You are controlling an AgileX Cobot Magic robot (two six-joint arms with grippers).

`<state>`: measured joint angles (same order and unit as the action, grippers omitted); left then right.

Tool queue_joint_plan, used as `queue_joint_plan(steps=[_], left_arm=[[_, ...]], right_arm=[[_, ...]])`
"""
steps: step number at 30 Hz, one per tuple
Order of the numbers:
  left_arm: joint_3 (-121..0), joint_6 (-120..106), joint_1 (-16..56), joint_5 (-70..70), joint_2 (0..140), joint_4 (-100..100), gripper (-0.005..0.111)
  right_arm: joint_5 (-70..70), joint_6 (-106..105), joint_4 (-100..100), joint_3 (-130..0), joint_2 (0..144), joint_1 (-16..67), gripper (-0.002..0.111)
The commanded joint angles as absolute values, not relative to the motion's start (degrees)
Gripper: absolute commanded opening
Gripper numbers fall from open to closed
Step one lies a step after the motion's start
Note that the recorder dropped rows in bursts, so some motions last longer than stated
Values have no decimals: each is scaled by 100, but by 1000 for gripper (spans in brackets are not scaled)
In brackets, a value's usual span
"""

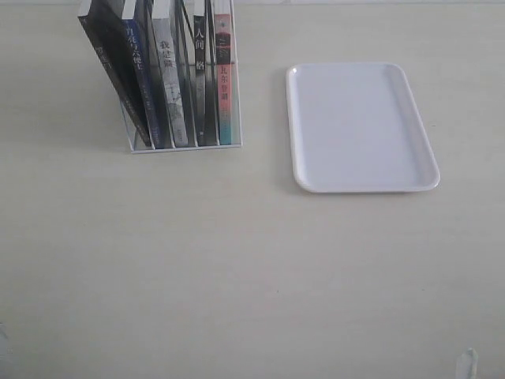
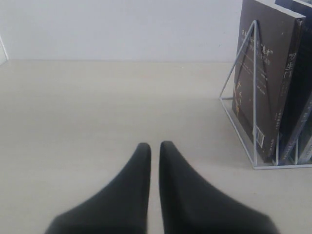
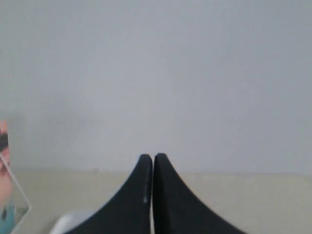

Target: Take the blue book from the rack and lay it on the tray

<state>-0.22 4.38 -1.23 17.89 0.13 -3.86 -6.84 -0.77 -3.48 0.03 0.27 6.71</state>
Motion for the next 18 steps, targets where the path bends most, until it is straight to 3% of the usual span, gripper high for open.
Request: queue_joint_plan(steps=[1,5,10,18], left_arm=[[0,426,-77,1754,0,-398,6],[0,426,-77,1754,0,-398,6],[0,426,-77,1754,0,-398,6],[0,426,-77,1754,0,-398,6]], right_arm=[[-2126,248,-318,0,0,643,0],[-2945,-74,-318,0,0,643,0],[-2357,-915,-348,-663,0,643,0],[1649,-948,-362,-2679,1677,643,0]])
